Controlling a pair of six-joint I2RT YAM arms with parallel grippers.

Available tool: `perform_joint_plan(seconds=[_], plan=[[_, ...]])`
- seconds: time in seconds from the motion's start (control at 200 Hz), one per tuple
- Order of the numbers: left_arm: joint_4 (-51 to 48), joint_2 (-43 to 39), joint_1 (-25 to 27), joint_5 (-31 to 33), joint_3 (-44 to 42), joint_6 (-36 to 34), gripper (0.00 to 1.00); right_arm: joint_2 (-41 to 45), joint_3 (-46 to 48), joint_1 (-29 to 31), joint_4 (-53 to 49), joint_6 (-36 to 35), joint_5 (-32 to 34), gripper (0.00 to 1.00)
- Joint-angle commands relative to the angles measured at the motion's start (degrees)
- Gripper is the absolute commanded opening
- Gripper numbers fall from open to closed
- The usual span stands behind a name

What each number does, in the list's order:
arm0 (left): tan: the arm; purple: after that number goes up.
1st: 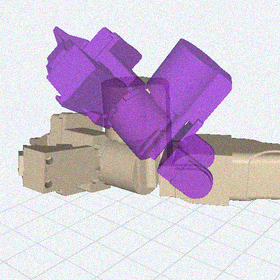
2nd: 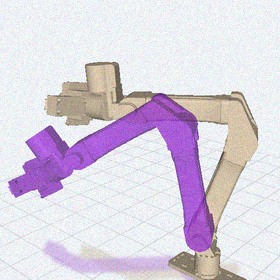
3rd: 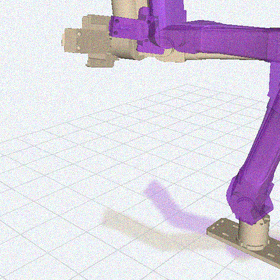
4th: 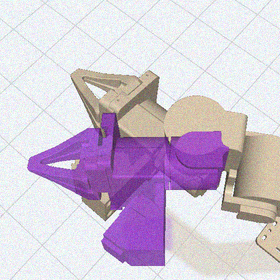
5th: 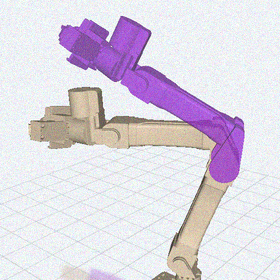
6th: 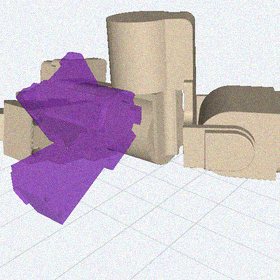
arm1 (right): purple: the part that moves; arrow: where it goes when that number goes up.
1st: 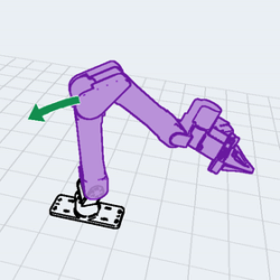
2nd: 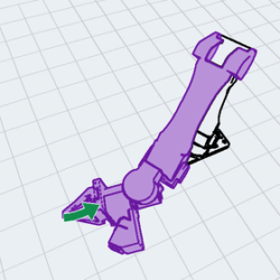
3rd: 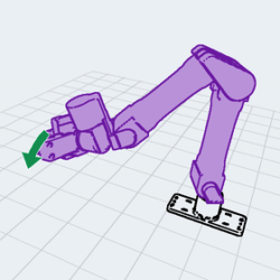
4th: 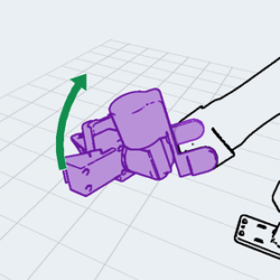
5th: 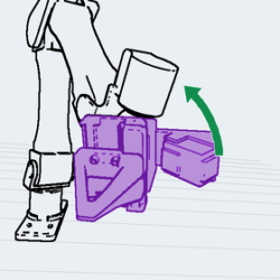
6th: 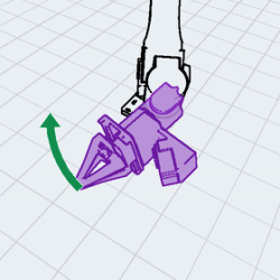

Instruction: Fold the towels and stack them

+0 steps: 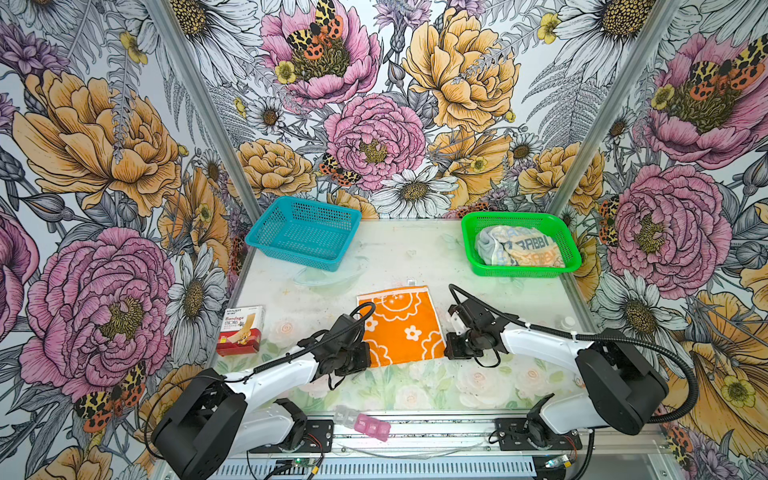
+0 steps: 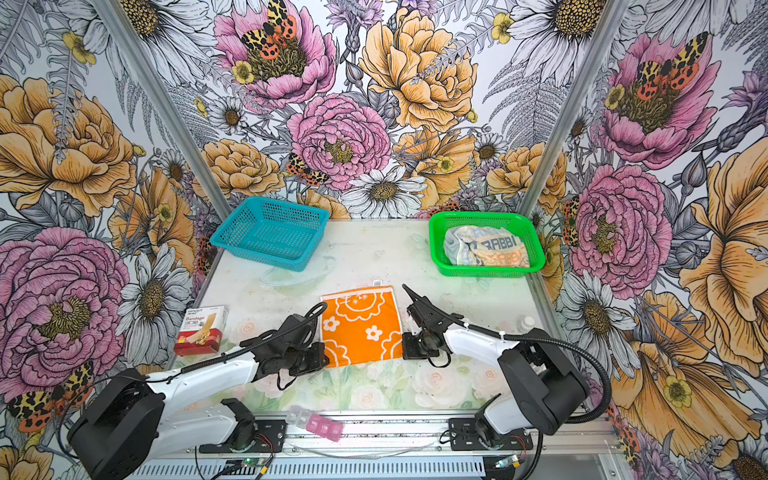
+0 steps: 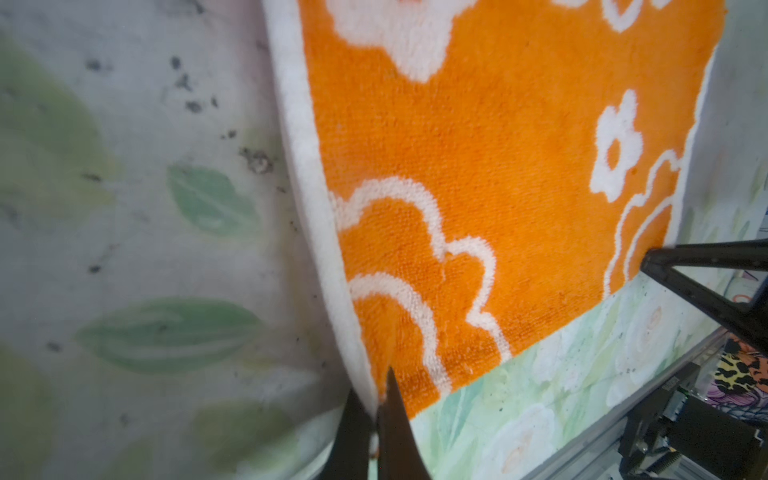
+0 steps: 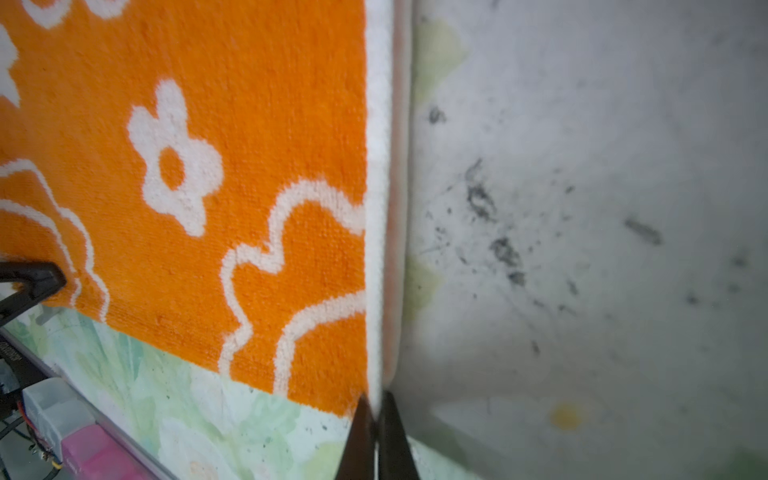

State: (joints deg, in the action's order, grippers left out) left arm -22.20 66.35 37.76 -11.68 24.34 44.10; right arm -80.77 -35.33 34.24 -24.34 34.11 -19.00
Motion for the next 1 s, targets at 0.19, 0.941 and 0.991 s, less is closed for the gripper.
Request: perform_joint_plan(seconds=[0.19,0.941,0.991], plan=[[-9.0,-11.0,1.4,-2.2,1.0,3.5,0.0,9.7,-0.6,0.7,-4.1,2.8,-4.5,0.0],[-4.7,5.8,-16.6,-7.3,17.2,-9.8,0.0,-9.7,-25.8,-7.7,-5.7,-5.0,-2.4,0.0],[-4.5,7.7,-17.3,-7.4,18.7,-10.6,0.0,-10.9,-26.7,-8.0,-5.8,-5.5,-2.2,0.0]])
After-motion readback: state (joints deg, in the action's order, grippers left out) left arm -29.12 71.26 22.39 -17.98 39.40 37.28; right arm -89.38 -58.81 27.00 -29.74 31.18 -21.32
